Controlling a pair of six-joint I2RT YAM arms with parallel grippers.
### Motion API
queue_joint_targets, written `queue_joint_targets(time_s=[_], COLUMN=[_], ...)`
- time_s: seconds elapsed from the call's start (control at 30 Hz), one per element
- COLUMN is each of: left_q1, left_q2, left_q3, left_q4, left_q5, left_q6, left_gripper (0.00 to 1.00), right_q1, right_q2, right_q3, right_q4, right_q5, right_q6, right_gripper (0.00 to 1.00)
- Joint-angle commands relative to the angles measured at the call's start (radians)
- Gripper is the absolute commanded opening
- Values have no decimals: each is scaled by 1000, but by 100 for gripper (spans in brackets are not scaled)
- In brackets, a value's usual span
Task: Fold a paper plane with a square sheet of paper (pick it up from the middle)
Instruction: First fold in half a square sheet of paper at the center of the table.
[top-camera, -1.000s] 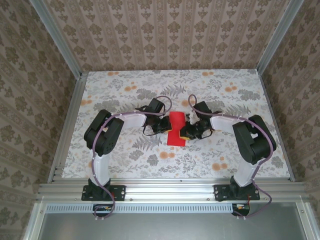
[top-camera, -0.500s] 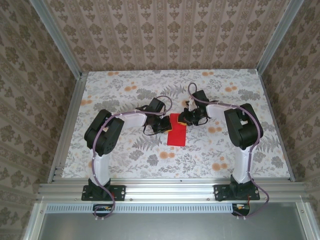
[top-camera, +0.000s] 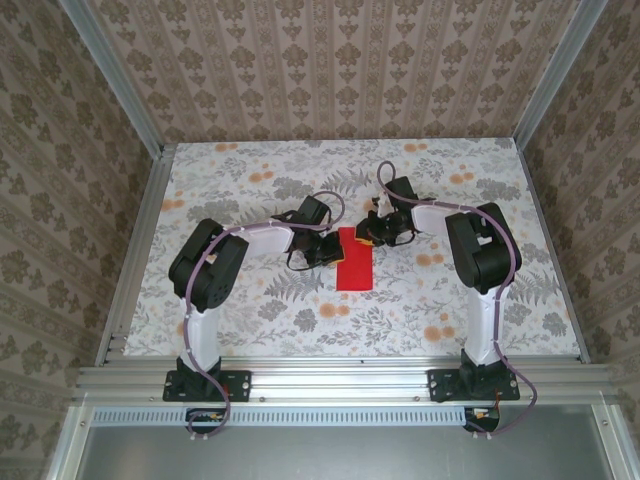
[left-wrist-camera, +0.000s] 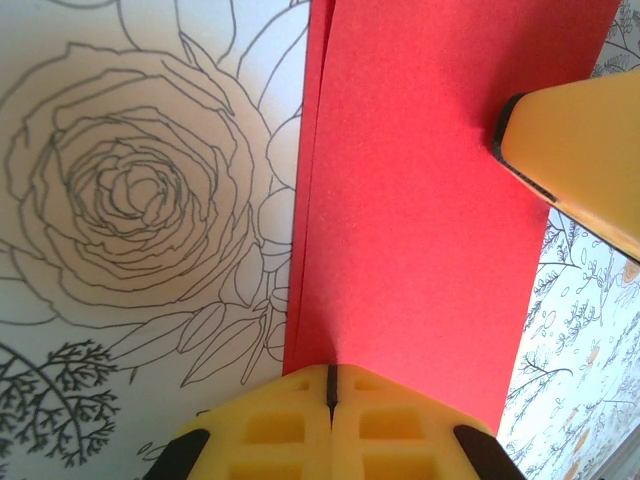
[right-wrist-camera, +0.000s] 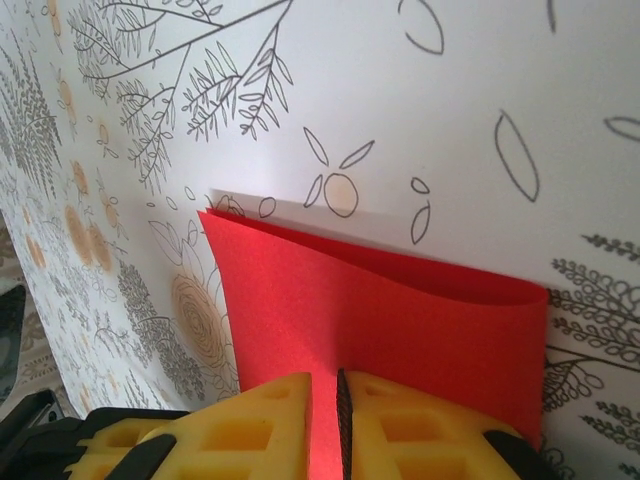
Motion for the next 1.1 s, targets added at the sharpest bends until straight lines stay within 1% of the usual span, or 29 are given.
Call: queue_joint_targets(time_s=[0.0, 0.13, 0.27, 0.5, 0.63, 0.77, 0.93, 1.07], left_q1=[-11, -12, -13, -16, -15, -16, -16, -18], left_q2=[82, 81, 85, 86, 85, 78, 70, 65], left_q3=[-34, -36, -34, -26, -29, -42, -49, -49], left_q4=[-141, -144, -143, -140, -143, -140, -139, -139], left_q5=[-67, -70, -70, -74, -76, -80, -82, -85], left_q6=[31, 32, 32, 31, 31, 30, 32, 31], left_gripper=[1, 0, 1, 1, 1, 0, 0, 0], right_q1=[-12, -23, -30, -33, -36, -41, -43, -43], right_q2=[29, 53, 66, -5, 38, 54, 96, 69], right_q3=[36, 15, 34, 59, 83, 61, 80, 101], right_q4=[7, 35, 7, 30, 25, 60, 27, 7], right_q5=[29, 52, 75, 61, 76, 109, 126, 115], right_q6=[8, 29, 39, 32, 39, 59, 61, 56], right_gripper=[17, 17, 17, 17, 17, 17, 17, 16])
